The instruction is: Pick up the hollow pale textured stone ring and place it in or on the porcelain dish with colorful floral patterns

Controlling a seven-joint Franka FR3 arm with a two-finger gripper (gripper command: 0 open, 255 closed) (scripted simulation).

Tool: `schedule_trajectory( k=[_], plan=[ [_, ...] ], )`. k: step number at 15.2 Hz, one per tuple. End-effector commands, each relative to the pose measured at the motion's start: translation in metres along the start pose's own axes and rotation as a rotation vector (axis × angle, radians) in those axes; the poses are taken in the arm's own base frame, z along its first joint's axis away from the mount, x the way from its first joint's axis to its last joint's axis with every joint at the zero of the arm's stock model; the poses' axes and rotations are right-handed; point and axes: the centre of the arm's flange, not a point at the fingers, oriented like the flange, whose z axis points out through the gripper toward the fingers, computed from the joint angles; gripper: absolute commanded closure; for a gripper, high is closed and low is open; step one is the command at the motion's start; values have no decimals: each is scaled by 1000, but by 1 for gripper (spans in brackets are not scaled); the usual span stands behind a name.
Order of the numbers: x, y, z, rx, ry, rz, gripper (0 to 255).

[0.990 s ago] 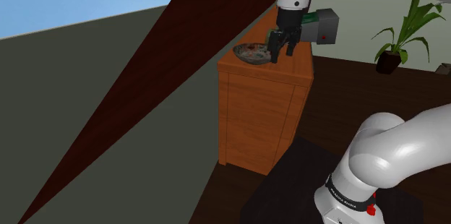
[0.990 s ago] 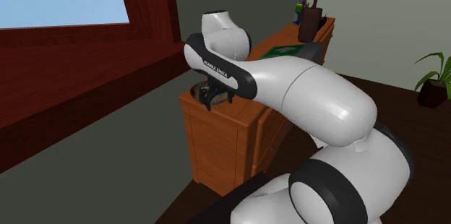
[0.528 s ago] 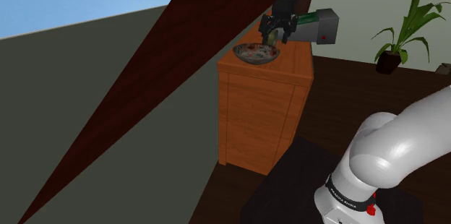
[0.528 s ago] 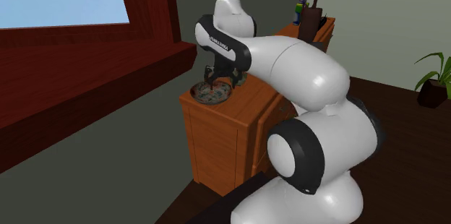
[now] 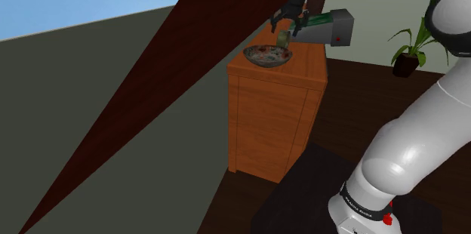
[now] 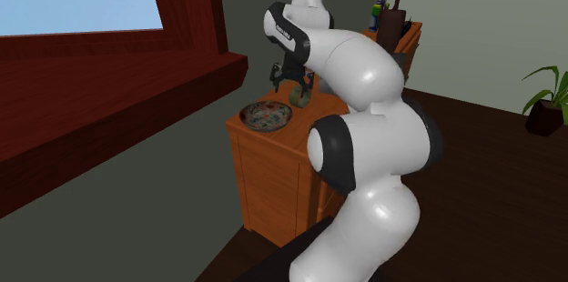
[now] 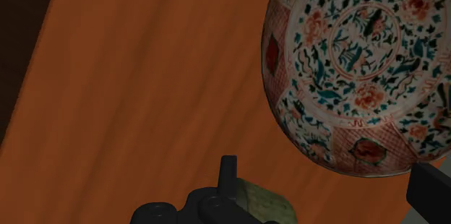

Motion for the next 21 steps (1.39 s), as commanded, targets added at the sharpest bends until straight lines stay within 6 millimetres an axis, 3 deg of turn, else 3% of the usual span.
schedule_trajectory(
  k=[1, 7, 15, 21],
  plan=[
    [20, 13, -6, 17, 15, 87, 0],
    [73, 65, -27, 68, 58, 338, 0],
    [77, 63, 13, 69, 58, 341, 0],
    [77, 63, 13, 69, 58, 341, 0]
  ],
)
